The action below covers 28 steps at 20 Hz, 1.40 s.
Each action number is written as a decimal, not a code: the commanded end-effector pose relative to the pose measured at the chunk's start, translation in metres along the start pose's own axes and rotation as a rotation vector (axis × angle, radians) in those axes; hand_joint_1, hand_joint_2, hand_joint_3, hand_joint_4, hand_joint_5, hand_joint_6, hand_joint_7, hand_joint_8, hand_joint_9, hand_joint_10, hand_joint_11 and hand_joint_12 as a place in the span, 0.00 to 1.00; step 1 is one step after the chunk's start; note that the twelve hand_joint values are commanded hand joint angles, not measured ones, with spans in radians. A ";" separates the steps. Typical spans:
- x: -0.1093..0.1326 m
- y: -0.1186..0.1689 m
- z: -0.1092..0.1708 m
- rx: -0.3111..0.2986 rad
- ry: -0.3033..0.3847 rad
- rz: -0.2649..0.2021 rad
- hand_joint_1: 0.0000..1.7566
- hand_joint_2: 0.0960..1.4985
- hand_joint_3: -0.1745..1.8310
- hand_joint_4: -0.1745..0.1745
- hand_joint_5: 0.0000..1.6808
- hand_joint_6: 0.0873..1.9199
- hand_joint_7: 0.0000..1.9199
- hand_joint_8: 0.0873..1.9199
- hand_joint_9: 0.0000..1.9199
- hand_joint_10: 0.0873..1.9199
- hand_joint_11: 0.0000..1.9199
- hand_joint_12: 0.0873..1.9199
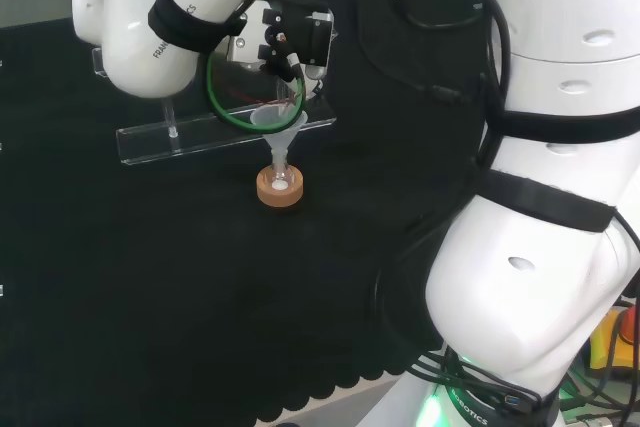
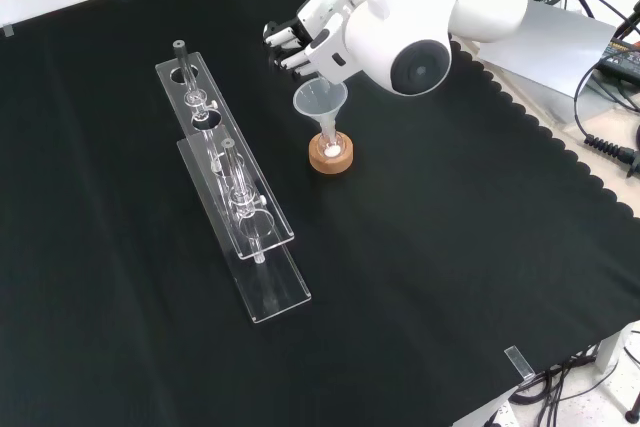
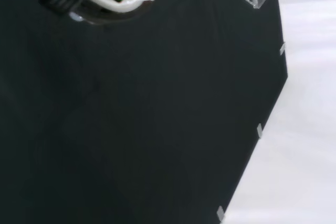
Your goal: Pour all the NaCl from the weighing funnel into the round-bottom flask.
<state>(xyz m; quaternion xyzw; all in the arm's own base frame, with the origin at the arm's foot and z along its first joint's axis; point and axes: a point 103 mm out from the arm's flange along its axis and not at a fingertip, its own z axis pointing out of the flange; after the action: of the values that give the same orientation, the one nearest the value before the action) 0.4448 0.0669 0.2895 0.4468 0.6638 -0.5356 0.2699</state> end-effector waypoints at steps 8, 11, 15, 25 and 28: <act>0.003 -0.002 -0.010 0.006 -0.100 0.023 0.61 0.44 0.44 1.00 0.66 0.49 0.31 0.32 0.51 0.18 0.34 0.58; 0.003 -0.002 -0.010 0.006 -0.108 0.026 0.61 0.44 0.44 1.00 0.66 0.49 0.31 0.32 0.51 0.18 0.34 0.58; 0.001 -0.002 -0.010 0.018 -0.118 0.040 0.61 0.44 0.44 1.00 0.66 0.49 0.31 0.32 0.51 0.18 0.35 0.58; -0.001 -0.004 -0.008 0.020 -0.120 0.051 0.61 0.44 0.44 1.00 0.66 0.48 0.32 0.32 0.51 0.19 0.35 0.58; -0.002 -0.004 -0.007 0.018 -0.111 0.049 0.61 0.44 0.44 1.00 0.66 0.48 0.32 0.32 0.51 0.19 0.35 0.58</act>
<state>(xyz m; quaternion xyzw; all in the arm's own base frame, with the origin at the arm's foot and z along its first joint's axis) 0.4433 0.0745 0.2947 0.4337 0.6301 -0.5602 0.3179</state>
